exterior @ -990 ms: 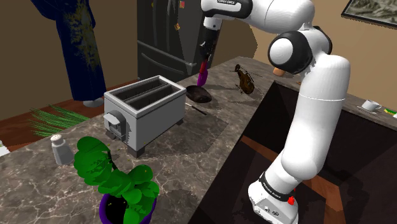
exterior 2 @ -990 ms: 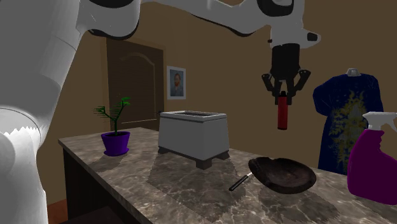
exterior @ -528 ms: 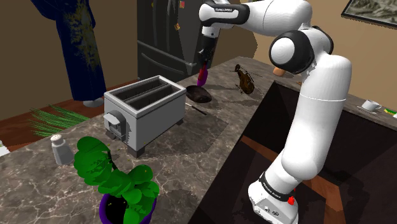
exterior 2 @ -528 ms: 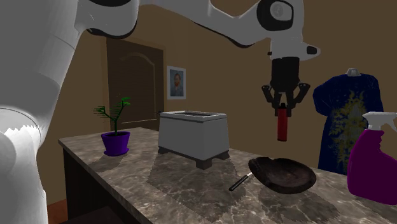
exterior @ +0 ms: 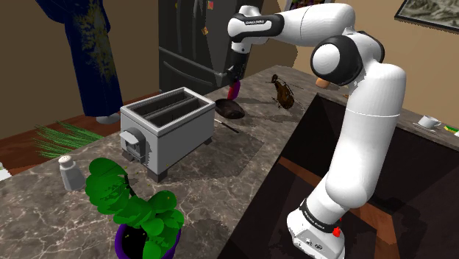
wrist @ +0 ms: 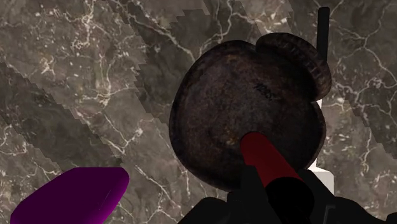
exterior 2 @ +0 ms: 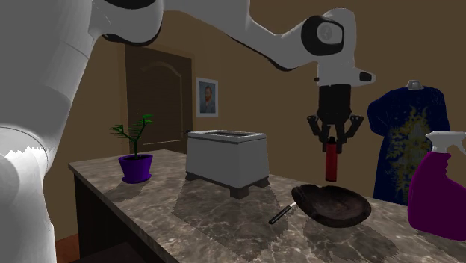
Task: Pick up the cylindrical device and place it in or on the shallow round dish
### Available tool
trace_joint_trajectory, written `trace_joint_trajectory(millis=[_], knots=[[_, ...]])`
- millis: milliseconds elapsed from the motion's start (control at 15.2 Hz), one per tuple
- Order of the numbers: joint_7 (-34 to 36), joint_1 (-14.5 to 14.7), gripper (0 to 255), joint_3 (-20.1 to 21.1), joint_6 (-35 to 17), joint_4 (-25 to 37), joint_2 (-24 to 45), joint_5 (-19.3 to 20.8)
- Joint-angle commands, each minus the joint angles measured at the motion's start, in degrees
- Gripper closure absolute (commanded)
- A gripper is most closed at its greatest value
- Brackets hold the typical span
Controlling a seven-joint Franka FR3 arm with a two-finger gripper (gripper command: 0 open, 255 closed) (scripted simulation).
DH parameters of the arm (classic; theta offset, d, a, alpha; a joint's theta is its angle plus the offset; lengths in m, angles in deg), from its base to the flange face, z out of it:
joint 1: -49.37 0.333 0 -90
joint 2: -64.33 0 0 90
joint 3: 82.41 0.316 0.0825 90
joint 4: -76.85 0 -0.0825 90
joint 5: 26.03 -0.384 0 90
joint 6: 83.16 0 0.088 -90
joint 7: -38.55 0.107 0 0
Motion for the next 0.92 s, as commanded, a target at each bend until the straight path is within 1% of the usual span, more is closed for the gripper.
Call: trace_joint_trajectory(millis=[0, 462, 528, 858], knots=[[0.05, 0.1, 255, 0.02, -0.94, -1.14, -0.23, 0.04], [0.05, 0.1, 255, 0.02, -0.94, -1.13, -0.21, 0.04], [0.05, 0.1, 0, 0.02, -0.94, -1.13, -0.21, 0.04], [0.05, 0.1, 0, 0.02, -0.94, -1.13, -0.21, 0.04]])
